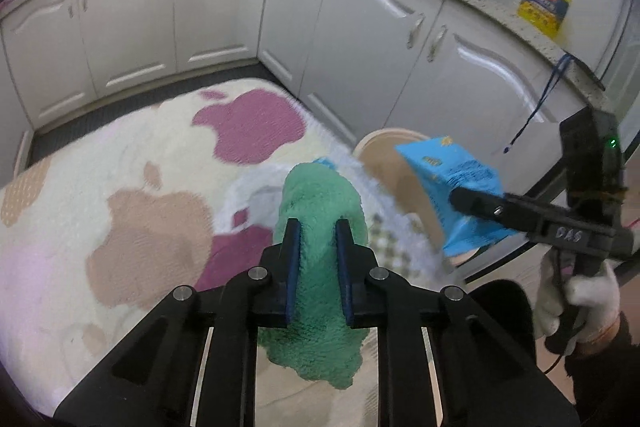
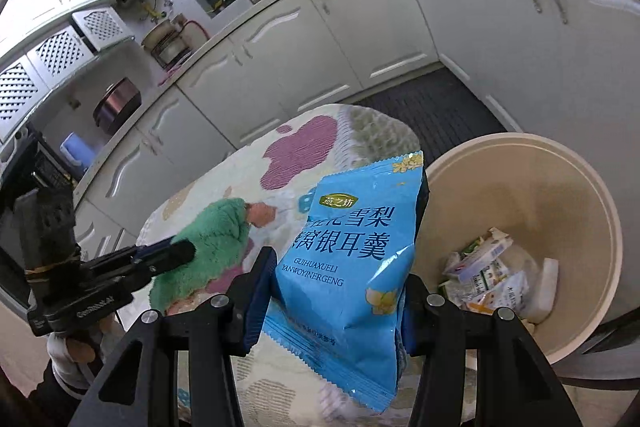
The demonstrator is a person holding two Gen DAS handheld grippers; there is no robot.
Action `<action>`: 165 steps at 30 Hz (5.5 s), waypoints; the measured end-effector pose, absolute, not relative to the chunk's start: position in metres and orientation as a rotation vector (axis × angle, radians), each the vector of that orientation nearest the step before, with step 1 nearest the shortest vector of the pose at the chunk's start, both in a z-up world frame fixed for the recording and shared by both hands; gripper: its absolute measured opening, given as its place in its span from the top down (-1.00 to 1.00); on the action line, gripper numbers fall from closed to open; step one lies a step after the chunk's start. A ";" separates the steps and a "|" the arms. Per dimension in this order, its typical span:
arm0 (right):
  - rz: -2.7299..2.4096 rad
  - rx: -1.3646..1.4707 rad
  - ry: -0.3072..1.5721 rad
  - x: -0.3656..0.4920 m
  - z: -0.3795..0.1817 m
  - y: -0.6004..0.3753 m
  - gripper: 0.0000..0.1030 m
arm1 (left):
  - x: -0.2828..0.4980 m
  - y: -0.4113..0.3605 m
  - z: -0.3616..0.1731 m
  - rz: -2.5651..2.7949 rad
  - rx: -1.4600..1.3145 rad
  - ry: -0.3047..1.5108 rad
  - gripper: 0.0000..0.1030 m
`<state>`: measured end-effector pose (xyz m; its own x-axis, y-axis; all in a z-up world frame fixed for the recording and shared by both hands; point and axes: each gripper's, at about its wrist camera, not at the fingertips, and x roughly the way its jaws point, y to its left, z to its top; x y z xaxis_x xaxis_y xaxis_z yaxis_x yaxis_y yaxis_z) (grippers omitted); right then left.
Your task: Collect trash
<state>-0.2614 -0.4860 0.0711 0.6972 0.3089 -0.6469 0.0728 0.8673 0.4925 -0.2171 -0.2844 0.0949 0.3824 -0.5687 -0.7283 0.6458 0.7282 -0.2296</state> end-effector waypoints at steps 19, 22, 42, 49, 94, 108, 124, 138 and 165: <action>-0.042 0.504 0.841 -0.268 0.050 -0.564 0.02 | -0.201 -0.421 0.084 -0.905 0.119 0.919 0.72; -0.059 0.503 0.860 -0.267 0.040 -0.573 0.02 | -0.194 -0.436 0.077 -0.912 0.113 0.939 0.72; -0.205 0.416 0.863 -0.278 0.031 -0.587 -0.67 | -0.193 -0.458 0.061 -0.904 0.116 0.952 -0.20; -0.242 0.369 0.749 -0.295 0.060 -0.566 -0.67 | -0.201 -0.423 0.079 -0.795 0.077 0.891 -0.20; -0.227 0.310 0.464 -0.351 0.133 -0.496 -0.83 | -0.268 -0.321 0.146 -0.588 0.070 0.574 -0.74; -0.229 0.301 0.452 -0.357 0.138 -0.490 -0.83 | -0.281 -0.323 0.154 -0.557 0.109 0.530 -0.74; -0.222 0.296 0.462 -0.354 0.137 -0.490 -0.83 | -0.282 -0.325 0.152 -0.576 0.114 0.535 -0.74; -0.220 0.294 0.463 -0.354 0.137 -0.490 -0.83 | -0.285 -0.328 0.153 -0.587 0.118 0.530 -0.74; -0.223 0.289 0.488 -0.352 0.128 -0.490 -0.83 | -0.284 -0.330 0.146 -0.610 0.131 0.540 -0.74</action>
<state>-0.3522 -0.4899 0.1279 0.8607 -0.1410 -0.4891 0.2775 0.9355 0.2186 -0.2842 -0.3304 0.1456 0.6866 -0.5097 -0.5184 0.5765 0.8162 -0.0390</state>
